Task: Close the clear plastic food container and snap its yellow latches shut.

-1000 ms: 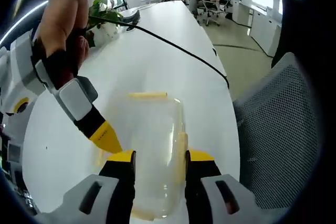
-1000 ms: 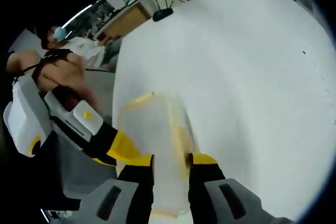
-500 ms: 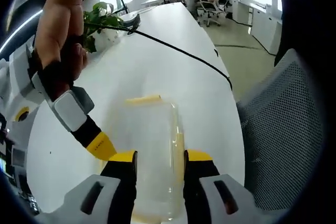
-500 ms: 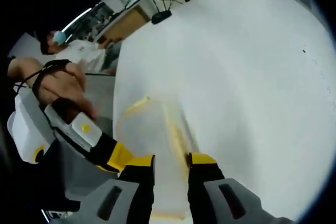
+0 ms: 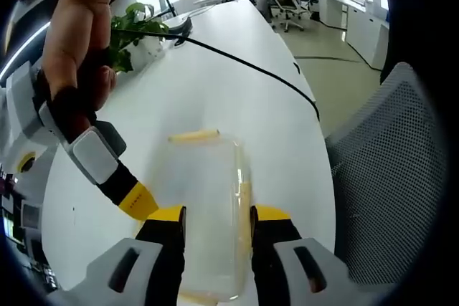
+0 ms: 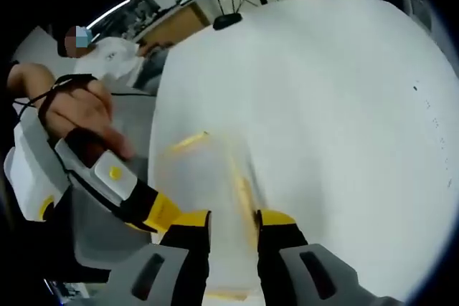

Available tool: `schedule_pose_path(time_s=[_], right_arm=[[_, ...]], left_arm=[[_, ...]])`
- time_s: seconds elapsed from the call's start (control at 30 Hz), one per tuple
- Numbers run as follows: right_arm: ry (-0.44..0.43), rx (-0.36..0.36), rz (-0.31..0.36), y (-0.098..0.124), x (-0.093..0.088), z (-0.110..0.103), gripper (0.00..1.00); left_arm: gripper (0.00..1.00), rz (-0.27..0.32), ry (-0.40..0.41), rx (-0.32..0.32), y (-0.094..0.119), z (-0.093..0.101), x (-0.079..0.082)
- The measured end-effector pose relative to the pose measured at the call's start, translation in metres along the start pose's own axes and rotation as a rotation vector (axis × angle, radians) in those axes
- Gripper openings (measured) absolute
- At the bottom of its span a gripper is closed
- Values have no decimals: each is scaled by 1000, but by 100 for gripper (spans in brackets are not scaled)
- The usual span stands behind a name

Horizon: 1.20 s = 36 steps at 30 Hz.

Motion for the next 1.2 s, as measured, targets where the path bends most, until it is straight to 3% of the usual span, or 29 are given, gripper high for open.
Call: schedule_pose_path(time_s=[0.1, 0.2, 0.23, 0.27, 0.3, 0.4, 0.57, 0.73, 0.83, 0.93, 1.07, 1.2], right_arm=[[14, -6, 4, 0, 0, -1, 22], [37, -23, 14, 1, 0, -2, 25], [74, -40, 16, 3, -1, -1, 30], [131, -86, 55, 3, 2, 3, 37], [165, -93, 59, 7, 1, 2, 42], [138, -91, 107, 13, 0, 5, 67], [168, -120, 100, 18, -8, 4, 83], [233, -131, 67, 16, -21, 0, 85], [275, -150, 69, 16, -24, -4, 85], [241, -126, 71, 17, -27, -8, 82], [275, -131, 51, 19, -31, -16, 82], [287, -137, 71, 22, -30, -21, 81]], left_arm=[[35, -3, 2, 5, 0, 1, 1], [49, 22, 116, -18, -3, 6, 4], [63, 18, 135, -2, -3, 5, 4], [70, 36, 156, -80, -5, 11, 5], [75, 22, 142, -55, -5, 10, 5], [74, 46, 129, -89, -3, 20, 9], [80, 59, 204, -119, -1, 27, 15], [90, 23, 229, -118, 6, 30, 12], [96, 7, 288, -100, 11, 28, 7], [99, 13, 284, -84, 15, 24, 6], [99, -11, 286, -84, 18, 19, 1], [99, -46, 258, -70, 18, 16, -6]])
Point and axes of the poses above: the point that each gripper's makers call its tool centre point, and the gripper's own axes: y roughly backward along the fingers, z roughly to its right, x roughly out of its top, the point moved 9 cm from there along y, roughly backward along the fingers, and after that the axes turned 7 degrees about z, right-handed, at the moved point
